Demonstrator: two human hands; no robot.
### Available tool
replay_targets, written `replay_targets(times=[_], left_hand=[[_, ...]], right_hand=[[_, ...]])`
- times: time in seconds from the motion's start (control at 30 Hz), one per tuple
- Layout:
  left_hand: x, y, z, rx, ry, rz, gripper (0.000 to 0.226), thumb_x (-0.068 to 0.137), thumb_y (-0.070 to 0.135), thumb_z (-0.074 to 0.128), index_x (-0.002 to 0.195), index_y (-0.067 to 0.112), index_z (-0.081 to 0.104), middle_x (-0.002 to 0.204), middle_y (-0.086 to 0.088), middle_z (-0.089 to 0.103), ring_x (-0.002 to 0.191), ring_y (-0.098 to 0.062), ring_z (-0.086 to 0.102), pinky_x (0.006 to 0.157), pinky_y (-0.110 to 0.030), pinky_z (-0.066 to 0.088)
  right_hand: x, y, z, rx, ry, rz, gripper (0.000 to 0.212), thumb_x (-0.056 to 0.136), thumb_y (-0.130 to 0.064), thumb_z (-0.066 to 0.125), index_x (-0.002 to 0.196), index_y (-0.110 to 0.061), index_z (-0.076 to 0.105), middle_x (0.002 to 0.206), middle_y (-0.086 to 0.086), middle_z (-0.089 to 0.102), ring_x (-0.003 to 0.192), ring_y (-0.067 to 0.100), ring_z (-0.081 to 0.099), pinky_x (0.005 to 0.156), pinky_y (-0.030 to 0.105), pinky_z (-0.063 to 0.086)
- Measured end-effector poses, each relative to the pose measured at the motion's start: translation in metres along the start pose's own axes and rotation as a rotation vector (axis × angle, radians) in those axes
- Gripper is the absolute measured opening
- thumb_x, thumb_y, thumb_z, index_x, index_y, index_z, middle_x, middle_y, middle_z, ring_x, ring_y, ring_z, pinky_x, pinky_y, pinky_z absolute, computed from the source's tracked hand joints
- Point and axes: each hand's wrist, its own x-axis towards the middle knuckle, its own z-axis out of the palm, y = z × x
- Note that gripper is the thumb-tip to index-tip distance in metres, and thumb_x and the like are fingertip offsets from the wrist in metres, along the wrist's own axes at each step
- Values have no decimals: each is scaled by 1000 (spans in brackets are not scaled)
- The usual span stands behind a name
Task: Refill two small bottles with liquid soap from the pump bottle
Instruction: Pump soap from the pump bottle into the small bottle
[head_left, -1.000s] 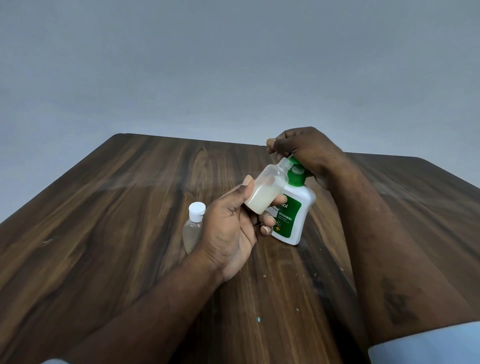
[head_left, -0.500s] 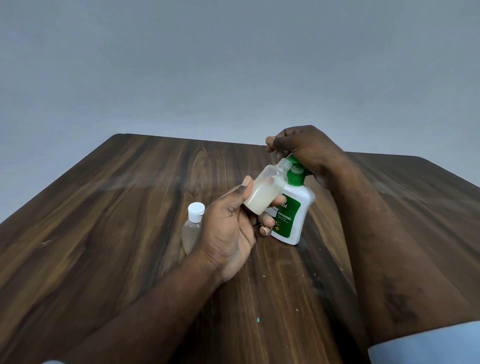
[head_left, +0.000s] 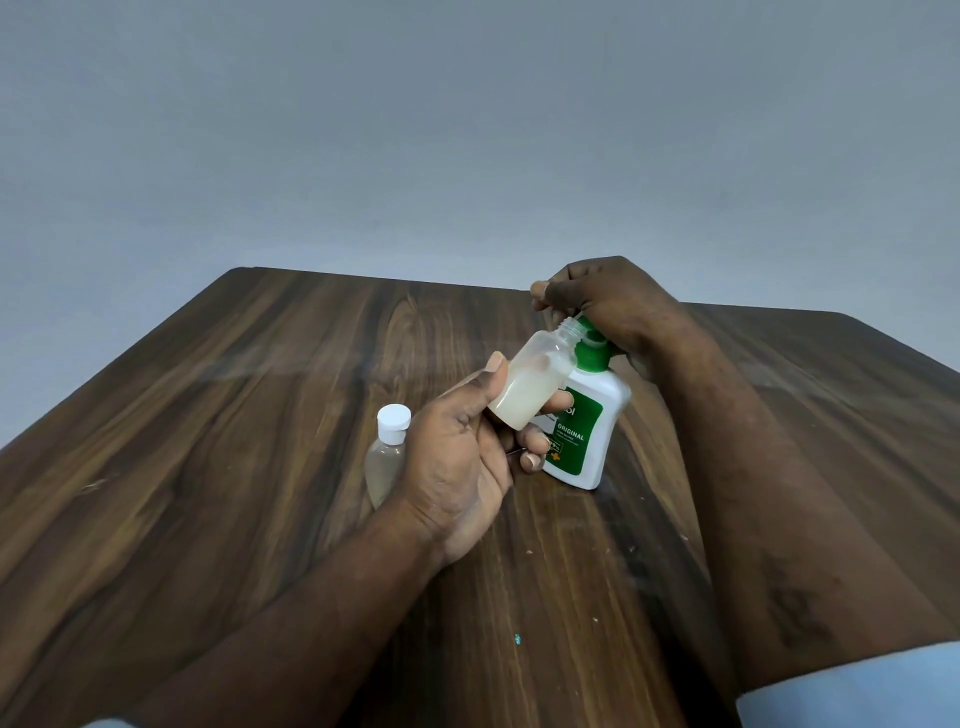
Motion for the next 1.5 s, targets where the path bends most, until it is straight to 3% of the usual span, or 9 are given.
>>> replay_targets(times=[0.17, 0.47, 0.73, 0.97, 1.13, 1.27, 1.4, 1.5], left_hand=[[-1, 0, 0, 5, -8, 10, 63, 95, 45, 50, 135, -3, 60, 104, -21, 73, 60, -14, 56, 54, -25, 46], [0, -1, -1, 9, 8, 0, 57, 100, 43, 47, 132, -2, 63, 105, -22, 73, 61, -14, 56, 54, -25, 46], [-2, 0, -1, -8, 2, 8, 51, 107, 38, 43, 132, -2, 62, 104, -22, 73, 60, -15, 56, 54, -25, 45], [-2, -1, 1, -3, -5, 3, 50, 102, 40, 46, 129, 1, 65, 102, -20, 74, 59, -14, 55, 53, -24, 45], [-1, -1, 0, 10, -7, 9, 56, 99, 43, 48, 133, 0, 63, 104, -21, 73, 60, -14, 56, 54, -25, 45], [-1, 0, 0, 11, -3, 11, 56, 104, 42, 45, 136, -1, 60, 104, -20, 74, 60, -14, 56, 55, -25, 46], [-1, 0, 0, 11, 2, 18, 54, 105, 41, 44, 135, -1, 61, 104, -21, 73, 59, -15, 56, 54, -26, 45], [-1, 0, 1, 3, 3, 11, 52, 104, 40, 45, 131, 0, 64, 103, -21, 73, 59, -15, 55, 54, -25, 45]], right_hand=[[-2, -4, -2, 3, -1, 1, 20, 96, -26, 71, 79, -18, 78, 75, 1, 67, 70, 19, 57, 73, 37, 47], [-2, -1, 1, -6, -11, 19, 26, 95, -33, 73, 73, -20, 78, 82, 2, 69, 77, 21, 58, 78, 42, 48], [-7, -6, -2, 16, -14, 17, 23, 97, -35, 71, 85, -16, 78, 78, -1, 63, 69, 16, 54, 68, 32, 44], [-3, 0, 2, -3, -6, 37, 25, 94, -26, 70, 72, -20, 80, 83, 4, 65, 77, 24, 55, 74, 41, 45], [-4, -3, 1, -26, -18, 24, 24, 96, -34, 72, 79, -18, 79, 84, 2, 66, 77, 20, 55, 75, 39, 45], [-7, -8, -3, 7, -10, 16, 23, 96, -34, 72, 85, -15, 77, 79, 0, 63, 69, 17, 54, 68, 33, 44], [-4, -5, -1, -21, -19, 18, 22, 96, -27, 70, 77, -19, 78, 86, 4, 69, 79, 23, 59, 76, 40, 48], [-2, -1, 1, -21, -24, 24, 24, 94, -31, 73, 74, -21, 79, 79, -1, 69, 76, 22, 58, 76, 41, 47]])
